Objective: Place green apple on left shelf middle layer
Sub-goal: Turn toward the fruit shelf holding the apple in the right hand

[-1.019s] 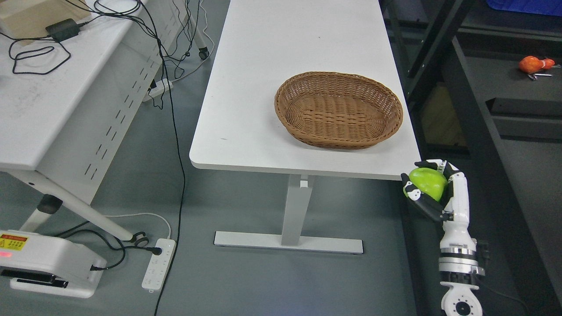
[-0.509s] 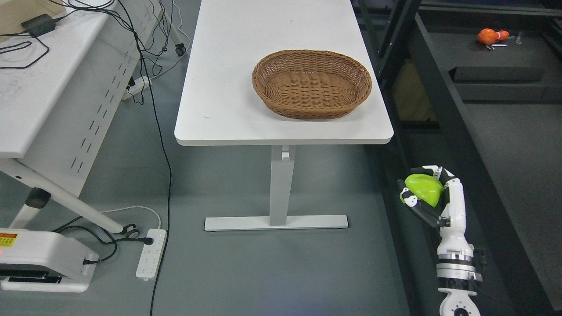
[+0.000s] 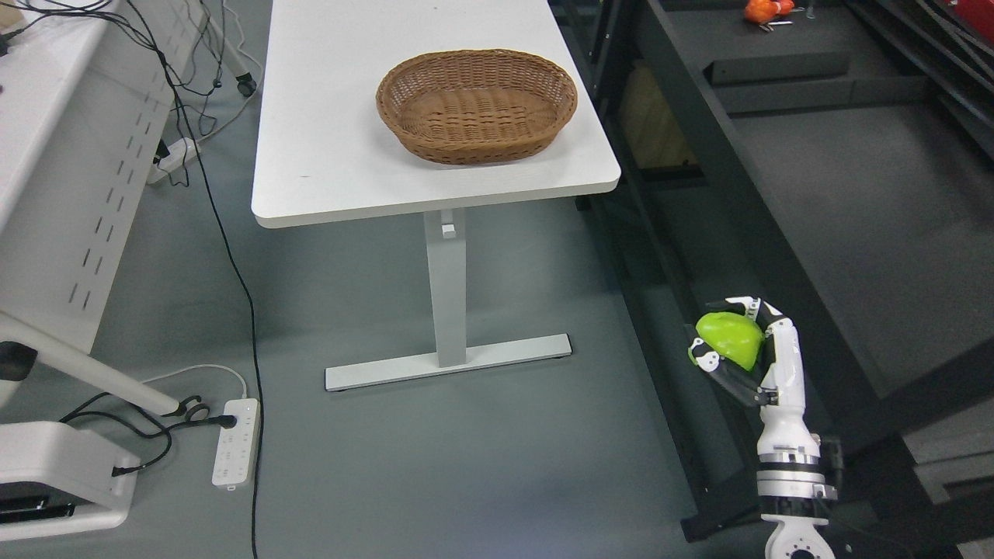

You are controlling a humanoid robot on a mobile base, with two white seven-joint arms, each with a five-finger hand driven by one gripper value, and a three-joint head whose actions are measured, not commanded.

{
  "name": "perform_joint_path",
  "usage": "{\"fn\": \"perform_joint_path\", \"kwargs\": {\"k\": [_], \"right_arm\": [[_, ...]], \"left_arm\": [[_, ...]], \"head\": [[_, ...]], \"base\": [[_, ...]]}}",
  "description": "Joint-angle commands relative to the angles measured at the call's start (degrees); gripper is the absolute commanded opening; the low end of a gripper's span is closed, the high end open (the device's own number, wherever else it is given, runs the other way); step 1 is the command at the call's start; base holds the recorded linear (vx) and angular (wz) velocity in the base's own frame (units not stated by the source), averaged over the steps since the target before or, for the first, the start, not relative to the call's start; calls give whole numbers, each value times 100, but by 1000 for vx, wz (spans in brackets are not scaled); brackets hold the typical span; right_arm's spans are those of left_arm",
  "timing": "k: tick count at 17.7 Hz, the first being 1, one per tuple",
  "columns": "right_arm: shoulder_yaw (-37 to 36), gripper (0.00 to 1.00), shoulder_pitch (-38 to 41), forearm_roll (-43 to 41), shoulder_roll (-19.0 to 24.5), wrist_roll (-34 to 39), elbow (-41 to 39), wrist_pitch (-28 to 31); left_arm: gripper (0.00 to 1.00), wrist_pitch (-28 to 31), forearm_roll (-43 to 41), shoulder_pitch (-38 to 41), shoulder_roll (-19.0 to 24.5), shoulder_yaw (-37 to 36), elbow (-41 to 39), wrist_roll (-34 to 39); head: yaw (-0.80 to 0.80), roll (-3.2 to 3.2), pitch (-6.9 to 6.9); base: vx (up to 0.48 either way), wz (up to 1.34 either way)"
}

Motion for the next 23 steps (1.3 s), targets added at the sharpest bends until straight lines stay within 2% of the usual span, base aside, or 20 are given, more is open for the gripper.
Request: {"fn": "perform_joint_path", "kwargs": {"k": [1, 7, 13, 19, 23], "right_arm": [[194, 0, 20, 0, -88, 2, -8, -8], [203, 0, 73, 0, -88, 273, -8, -139], [124, 0, 73, 0, -88, 231, 1, -61], [-447, 0, -112, 0, -88, 151, 10, 221], [-518, 0, -121, 0, -88, 151, 10, 238]], "left_arm": [[100, 4, -3, -123, 100, 0, 0, -4], [100, 4, -3, -123, 100, 0, 0, -4], [100, 4, 6, -123, 100, 0, 0, -4], [100, 4, -3, -123, 100, 0, 0, -4], [100, 4, -3, -123, 100, 0, 0, -4]], "head": [[0, 0, 0], [0, 0, 0], [0, 0, 0], [0, 0, 0], [0, 0, 0]], "base": [[-165, -390], [-135, -530], [-110, -690], [-5, -851], [119, -810]]}}
